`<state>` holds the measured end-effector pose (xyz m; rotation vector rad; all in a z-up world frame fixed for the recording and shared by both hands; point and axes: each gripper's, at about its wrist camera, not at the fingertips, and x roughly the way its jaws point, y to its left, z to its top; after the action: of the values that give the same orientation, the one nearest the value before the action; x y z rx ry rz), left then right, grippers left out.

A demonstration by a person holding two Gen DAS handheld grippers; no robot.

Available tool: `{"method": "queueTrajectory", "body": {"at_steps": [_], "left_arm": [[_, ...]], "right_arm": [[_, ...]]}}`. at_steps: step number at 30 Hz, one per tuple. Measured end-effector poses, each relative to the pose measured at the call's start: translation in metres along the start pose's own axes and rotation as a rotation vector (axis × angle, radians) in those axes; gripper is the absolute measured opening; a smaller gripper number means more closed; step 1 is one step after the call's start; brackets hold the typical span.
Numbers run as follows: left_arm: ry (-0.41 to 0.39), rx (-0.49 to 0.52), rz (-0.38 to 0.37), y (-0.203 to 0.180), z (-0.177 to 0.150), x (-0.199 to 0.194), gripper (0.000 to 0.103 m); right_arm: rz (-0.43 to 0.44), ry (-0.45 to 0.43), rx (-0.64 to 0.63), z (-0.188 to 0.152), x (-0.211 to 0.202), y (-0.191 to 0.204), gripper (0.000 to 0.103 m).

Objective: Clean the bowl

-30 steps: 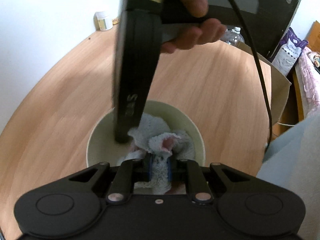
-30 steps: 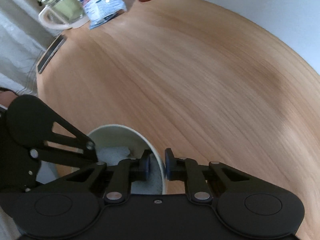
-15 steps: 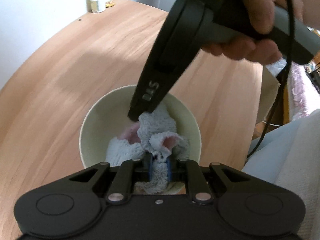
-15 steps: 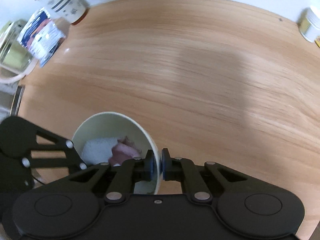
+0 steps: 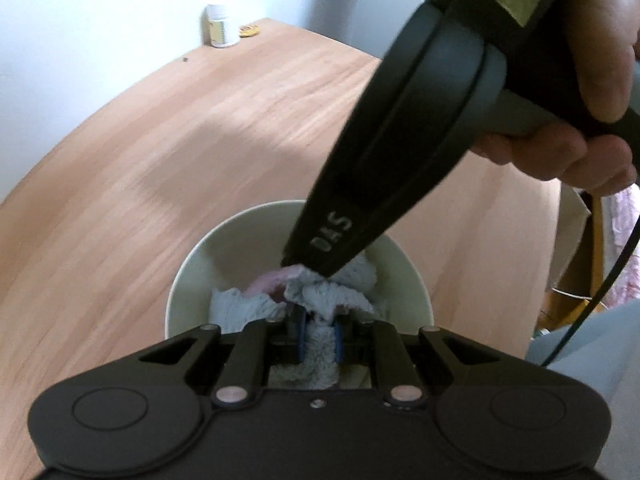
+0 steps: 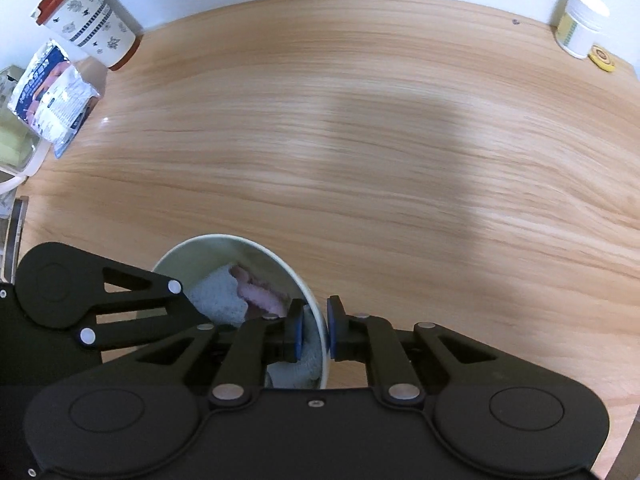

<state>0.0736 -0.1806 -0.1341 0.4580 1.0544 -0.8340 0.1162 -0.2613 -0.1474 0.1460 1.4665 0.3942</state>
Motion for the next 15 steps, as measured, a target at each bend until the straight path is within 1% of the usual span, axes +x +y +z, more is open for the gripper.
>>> {"method": "queueTrajectory", "body": {"at_steps": [3, 6, 10, 14, 15], "left_arm": [[0.016, -0.012, 0.038, 0.002, 0.001, -0.003, 0.010], [0.050, 0.022, 0.075, 0.003, 0.000, -0.007, 0.010], [0.069, 0.027, 0.085, 0.004, 0.001, -0.011, 0.009], [0.078, 0.040, 0.117, 0.001, 0.003, -0.022, 0.009], [0.078, 0.057, 0.129, -0.002, 0.004, -0.026, 0.009]], "right_arm": [[0.014, 0.003, 0.016, 0.000, 0.002, 0.002, 0.009], [0.016, 0.001, 0.010, -0.001, 0.004, 0.005, 0.008], [0.003, -0.018, 0.003, -0.003, 0.001, 0.004, 0.008], [-0.010, -0.029, -0.009, -0.006, -0.003, 0.004, 0.008], [-0.018, -0.031, -0.018, -0.007, -0.004, 0.006, 0.008]]}}
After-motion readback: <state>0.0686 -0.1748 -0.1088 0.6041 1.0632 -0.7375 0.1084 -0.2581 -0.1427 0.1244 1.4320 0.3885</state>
